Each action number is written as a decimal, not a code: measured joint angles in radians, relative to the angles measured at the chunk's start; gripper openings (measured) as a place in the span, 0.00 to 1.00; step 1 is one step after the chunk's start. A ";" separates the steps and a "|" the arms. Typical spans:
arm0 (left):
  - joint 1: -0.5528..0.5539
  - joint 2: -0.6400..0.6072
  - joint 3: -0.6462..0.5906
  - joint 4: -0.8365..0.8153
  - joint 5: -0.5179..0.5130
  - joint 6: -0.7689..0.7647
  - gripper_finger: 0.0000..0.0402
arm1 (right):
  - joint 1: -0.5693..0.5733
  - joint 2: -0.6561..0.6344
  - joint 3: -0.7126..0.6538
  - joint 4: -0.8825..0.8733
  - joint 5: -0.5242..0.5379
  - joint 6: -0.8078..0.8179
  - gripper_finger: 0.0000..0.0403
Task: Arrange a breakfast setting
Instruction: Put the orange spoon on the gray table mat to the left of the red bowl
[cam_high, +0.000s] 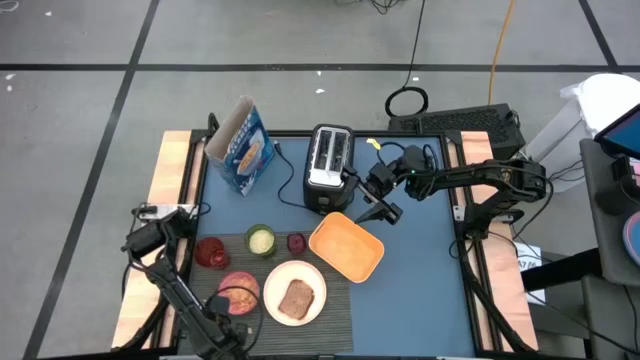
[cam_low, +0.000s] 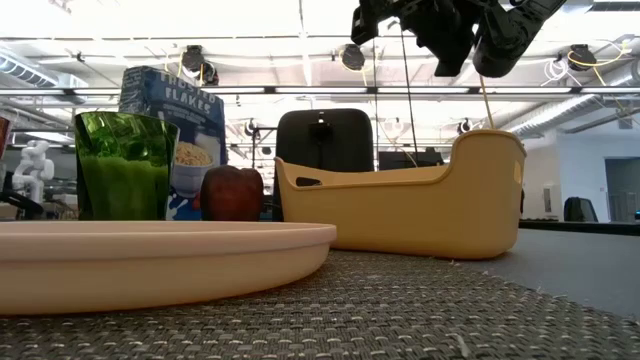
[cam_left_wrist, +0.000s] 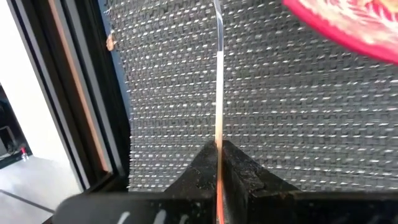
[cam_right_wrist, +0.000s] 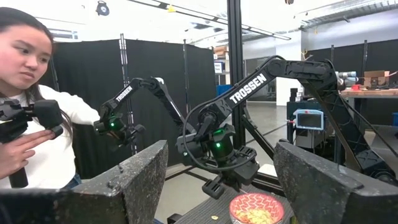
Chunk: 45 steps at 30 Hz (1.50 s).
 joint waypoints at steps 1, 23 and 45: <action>0.003 0.000 0.000 0.000 -0.003 0.001 0.01 | 0.000 0.000 0.000 0.000 0.000 0.000 0.70; 0.020 0.000 0.000 0.000 -0.109 0.013 0.04 | 0.000 0.000 0.000 0.000 0.000 0.000 0.70; 0.012 -0.007 0.000 -0.028 -0.152 -0.003 0.28 | 0.000 0.000 0.000 0.000 0.000 0.000 0.70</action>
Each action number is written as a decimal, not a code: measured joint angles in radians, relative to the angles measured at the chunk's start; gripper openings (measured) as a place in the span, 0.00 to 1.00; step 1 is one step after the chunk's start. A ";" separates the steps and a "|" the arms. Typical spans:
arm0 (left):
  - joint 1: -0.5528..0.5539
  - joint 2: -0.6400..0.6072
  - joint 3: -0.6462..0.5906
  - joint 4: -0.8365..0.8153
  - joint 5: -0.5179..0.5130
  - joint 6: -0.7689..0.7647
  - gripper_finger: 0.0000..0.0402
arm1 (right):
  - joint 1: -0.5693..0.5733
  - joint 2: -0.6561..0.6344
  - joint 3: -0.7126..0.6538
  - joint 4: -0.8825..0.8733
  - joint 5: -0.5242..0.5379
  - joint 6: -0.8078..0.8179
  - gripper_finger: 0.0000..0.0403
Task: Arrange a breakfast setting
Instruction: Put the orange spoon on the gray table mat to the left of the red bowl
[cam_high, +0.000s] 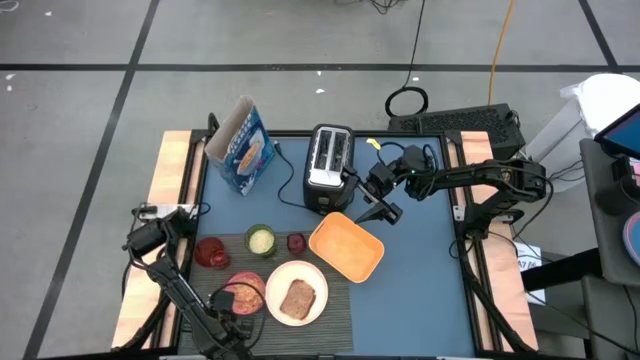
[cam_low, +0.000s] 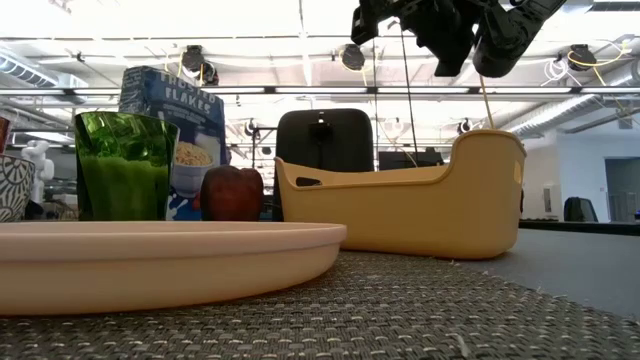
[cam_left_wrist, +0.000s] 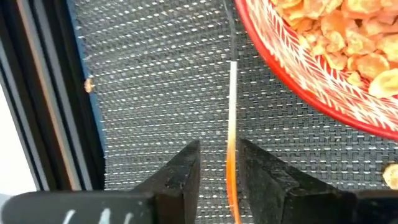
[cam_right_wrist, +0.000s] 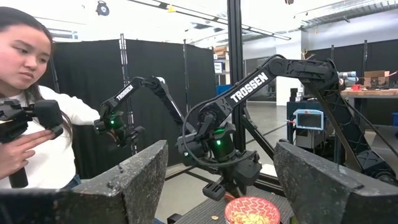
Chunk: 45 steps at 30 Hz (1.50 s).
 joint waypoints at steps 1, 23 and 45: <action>0.000 -0.004 0.000 -0.004 -0.006 -0.001 0.29 | 0.000 0.000 0.000 0.000 0.000 0.000 0.70; -0.014 -0.014 0.000 -0.032 -0.113 0.036 0.29 | 0.000 0.000 0.000 0.000 0.000 0.000 0.70; -0.066 0.003 0.000 -0.010 -0.055 0.026 0.29 | 0.000 0.000 0.000 0.000 0.000 0.000 0.70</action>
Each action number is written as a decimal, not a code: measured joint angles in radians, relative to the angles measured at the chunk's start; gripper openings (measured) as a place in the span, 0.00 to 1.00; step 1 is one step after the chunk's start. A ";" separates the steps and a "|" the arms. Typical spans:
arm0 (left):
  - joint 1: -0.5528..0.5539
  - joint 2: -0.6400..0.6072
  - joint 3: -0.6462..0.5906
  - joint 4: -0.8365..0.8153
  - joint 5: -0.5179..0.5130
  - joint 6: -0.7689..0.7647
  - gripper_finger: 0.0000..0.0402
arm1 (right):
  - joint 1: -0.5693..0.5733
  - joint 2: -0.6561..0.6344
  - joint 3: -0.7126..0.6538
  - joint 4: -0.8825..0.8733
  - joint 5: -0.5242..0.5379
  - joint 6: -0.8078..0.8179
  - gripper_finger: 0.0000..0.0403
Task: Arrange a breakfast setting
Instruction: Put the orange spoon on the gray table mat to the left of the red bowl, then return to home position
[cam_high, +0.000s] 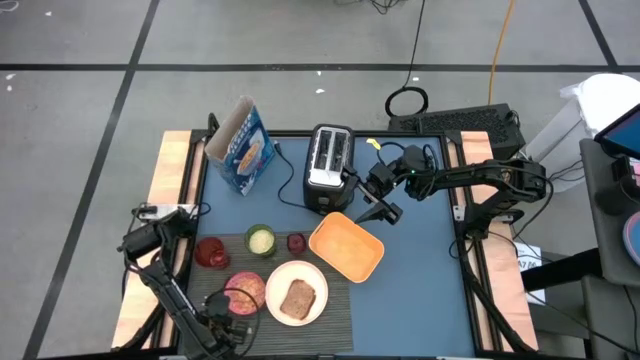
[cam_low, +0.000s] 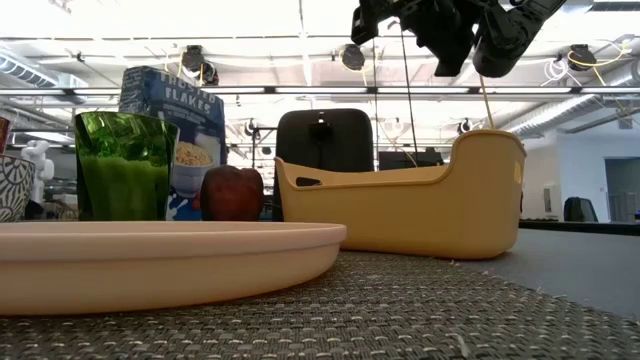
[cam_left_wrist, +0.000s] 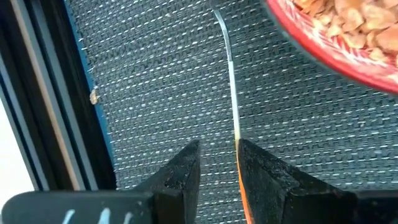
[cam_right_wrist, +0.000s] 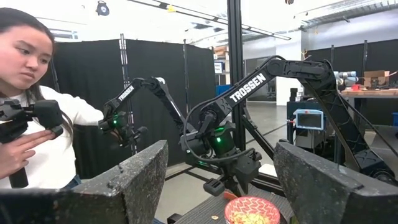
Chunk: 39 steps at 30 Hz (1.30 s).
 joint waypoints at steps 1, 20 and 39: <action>0.000 0.000 0.000 -0.002 0.003 0.000 0.29 | 0.000 0.000 0.000 0.000 0.000 0.000 0.70; -0.009 -0.056 -0.047 0.023 0.037 -0.007 0.29 | 0.000 0.000 0.000 0.000 0.000 0.000 0.70; 0.004 -0.496 -0.046 0.034 -0.737 0.439 0.29 | 0.000 0.000 0.000 0.000 0.002 0.000 0.70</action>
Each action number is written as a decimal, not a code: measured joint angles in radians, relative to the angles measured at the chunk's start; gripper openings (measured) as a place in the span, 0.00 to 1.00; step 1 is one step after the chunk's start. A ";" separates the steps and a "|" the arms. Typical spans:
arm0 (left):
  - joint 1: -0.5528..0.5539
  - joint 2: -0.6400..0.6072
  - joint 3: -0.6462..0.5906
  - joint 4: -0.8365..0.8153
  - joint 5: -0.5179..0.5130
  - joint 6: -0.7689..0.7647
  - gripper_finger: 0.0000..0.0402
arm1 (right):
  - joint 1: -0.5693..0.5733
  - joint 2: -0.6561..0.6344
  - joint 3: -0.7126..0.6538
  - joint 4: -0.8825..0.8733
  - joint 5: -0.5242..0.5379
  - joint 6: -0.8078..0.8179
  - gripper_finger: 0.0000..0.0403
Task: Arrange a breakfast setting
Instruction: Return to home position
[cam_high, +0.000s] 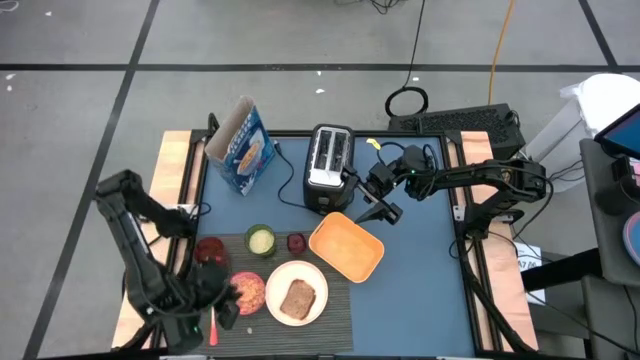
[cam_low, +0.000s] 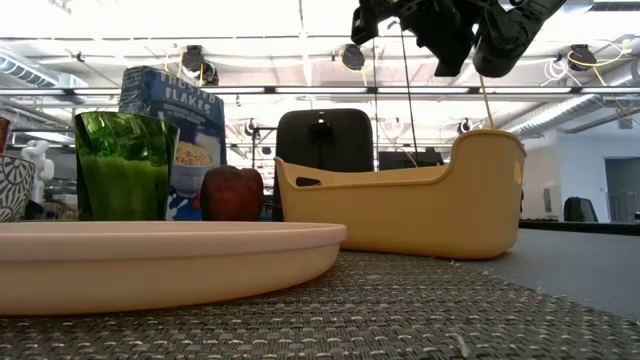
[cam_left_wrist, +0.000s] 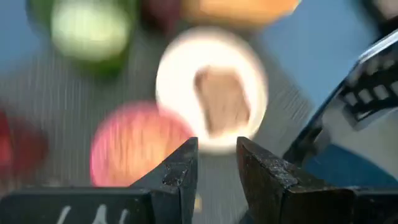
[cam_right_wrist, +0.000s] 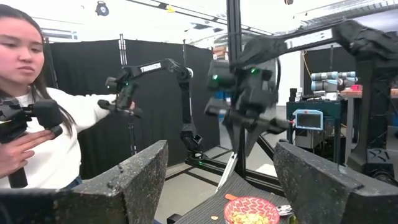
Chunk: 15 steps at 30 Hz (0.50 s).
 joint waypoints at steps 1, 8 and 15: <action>0.015 -0.018 0.000 -0.001 -0.046 0.058 0.29 | 0.000 0.000 0.000 0.000 0.000 0.000 0.70; 0.170 -0.121 0.000 -0.003 -0.169 0.540 0.29 | 0.000 0.000 0.000 0.000 0.004 0.000 0.70; 0.352 -0.228 0.000 0.009 -0.249 1.002 0.29 | 0.000 0.000 0.000 0.005 0.070 0.000 0.70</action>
